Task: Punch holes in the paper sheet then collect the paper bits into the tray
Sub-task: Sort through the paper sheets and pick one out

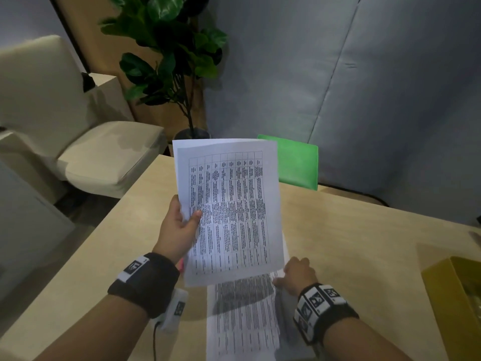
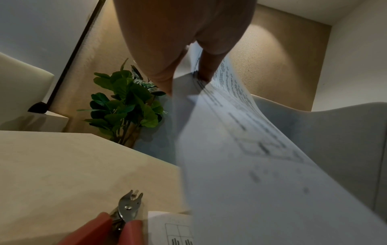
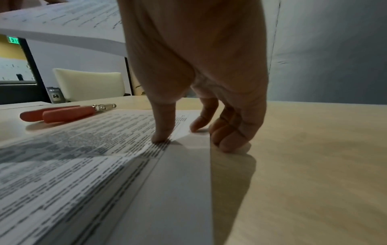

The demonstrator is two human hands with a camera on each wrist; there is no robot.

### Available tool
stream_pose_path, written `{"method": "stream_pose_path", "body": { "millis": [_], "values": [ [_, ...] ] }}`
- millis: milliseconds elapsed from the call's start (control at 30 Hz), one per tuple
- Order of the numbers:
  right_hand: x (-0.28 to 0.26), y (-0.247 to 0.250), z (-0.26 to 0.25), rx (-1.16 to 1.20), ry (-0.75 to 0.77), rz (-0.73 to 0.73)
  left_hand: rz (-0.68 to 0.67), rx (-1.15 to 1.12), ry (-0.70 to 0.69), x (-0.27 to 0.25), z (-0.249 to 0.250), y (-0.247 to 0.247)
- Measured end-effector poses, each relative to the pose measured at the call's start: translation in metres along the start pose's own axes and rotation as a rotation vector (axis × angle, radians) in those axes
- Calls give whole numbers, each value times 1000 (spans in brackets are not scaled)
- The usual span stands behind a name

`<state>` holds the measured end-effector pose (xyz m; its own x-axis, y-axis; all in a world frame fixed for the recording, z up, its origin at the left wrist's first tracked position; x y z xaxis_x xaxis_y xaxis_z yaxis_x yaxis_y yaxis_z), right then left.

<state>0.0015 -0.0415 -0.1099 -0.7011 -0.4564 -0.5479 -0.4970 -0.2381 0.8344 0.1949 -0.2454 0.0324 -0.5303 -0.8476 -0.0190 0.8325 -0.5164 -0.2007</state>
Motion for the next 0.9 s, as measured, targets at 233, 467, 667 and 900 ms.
{"method": "stream_pose_path", "body": {
  "millis": [233, 467, 667, 900],
  "values": [
    [3, 4, 12, 331, -34, 8, -29, -8, 7, 9, -3, -8],
    [9, 25, 18, 376, 127, 57, -76, -68, -3, 11, -7, -30],
    [-10, 86, 54, 632, 128, 344, -89, -74, -24, 11, -10, -60],
    [-43, 165, 139, 1013, 97, 632, -126, 56, 5, 6, -17, -94]
  ]
}}
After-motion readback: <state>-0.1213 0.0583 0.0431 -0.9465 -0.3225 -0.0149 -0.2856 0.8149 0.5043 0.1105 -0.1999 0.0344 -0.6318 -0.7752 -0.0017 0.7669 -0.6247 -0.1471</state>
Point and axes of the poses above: each hand's wrist, its own x-axis towards the middle knuckle, its own y-axis out of the back of the hand, z = x × y, the point moved 7 cm from there along x, towards the middle knuckle, and after that the axes turned 15 degrees about -x, right-handed, at the moved point
